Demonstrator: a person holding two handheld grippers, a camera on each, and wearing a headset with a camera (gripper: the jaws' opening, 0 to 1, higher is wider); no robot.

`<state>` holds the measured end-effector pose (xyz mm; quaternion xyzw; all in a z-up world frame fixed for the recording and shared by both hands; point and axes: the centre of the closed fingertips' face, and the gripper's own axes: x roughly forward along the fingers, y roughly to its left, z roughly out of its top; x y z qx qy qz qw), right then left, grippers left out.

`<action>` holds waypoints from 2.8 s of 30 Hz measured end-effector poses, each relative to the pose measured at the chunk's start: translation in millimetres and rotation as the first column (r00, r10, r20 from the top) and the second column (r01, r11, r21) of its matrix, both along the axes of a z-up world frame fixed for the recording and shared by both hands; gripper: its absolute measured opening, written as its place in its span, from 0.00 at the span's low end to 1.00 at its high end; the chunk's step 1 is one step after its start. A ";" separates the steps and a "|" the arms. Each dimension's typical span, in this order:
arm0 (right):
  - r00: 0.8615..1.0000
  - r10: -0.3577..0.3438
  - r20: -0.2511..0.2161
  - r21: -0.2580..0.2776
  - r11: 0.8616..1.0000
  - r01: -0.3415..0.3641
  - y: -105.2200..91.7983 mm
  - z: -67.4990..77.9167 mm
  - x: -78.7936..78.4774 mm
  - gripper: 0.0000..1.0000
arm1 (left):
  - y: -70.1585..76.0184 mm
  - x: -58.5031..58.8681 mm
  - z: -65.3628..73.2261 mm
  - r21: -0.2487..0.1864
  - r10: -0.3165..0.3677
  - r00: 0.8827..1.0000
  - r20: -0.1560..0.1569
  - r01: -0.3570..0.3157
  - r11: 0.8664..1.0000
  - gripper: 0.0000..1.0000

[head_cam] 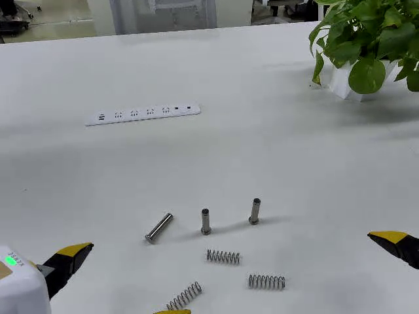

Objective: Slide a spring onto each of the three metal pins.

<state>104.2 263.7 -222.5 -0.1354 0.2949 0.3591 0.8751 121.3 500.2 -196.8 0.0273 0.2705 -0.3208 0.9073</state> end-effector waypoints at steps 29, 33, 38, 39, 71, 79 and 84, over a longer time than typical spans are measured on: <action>0.999 0.035 0.011 -0.011 0.999 -0.034 12.0 -2.1 6.1 0.99 | 11.4 13.4 -16.6 0.029 -0.055 0.993 -0.102 0.058 0.998 1.00; 0.999 0.032 0.010 -0.009 0.999 -0.032 12.6 -3.1 5.5 0.99 | 18.2 20.0 -19.9 0.060 -0.075 0.989 -0.124 0.083 0.995 0.94; 0.999 0.041 0.011 -0.024 0.999 -0.041 14.4 -6.4 5.1 0.99 | 21.3 30.1 -20.1 0.098 -0.091 0.988 -0.128 0.104 0.990 0.93; 0.999 0.042 0.011 -0.023 0.999 -0.042 14.8 -6.8 5.4 0.99 | 21.2 32.0 -20.2 0.103 -0.094 0.987 -0.129 0.108 0.989 0.93; 0.997 0.076 0.023 -0.057 0.996 -0.075 29.5 -16.4 -2.4 0.99 | -1.5 105.0 -60.4 0.272 -0.172 0.964 -0.202 0.224 0.936 0.46; 0.997 0.072 0.019 -0.063 0.996 -0.071 27.2 -18.2 -5.6 0.98 | -8.5 114.1 -75.4 0.302 -0.176 0.954 -0.242 0.247 0.921 0.35; 0.998 0.060 0.022 -0.055 0.997 -0.058 25.7 -17.2 -6.8 0.98 | -12.5 118.5 -84.4 0.326 -0.183 0.946 -0.268 0.267 0.907 0.28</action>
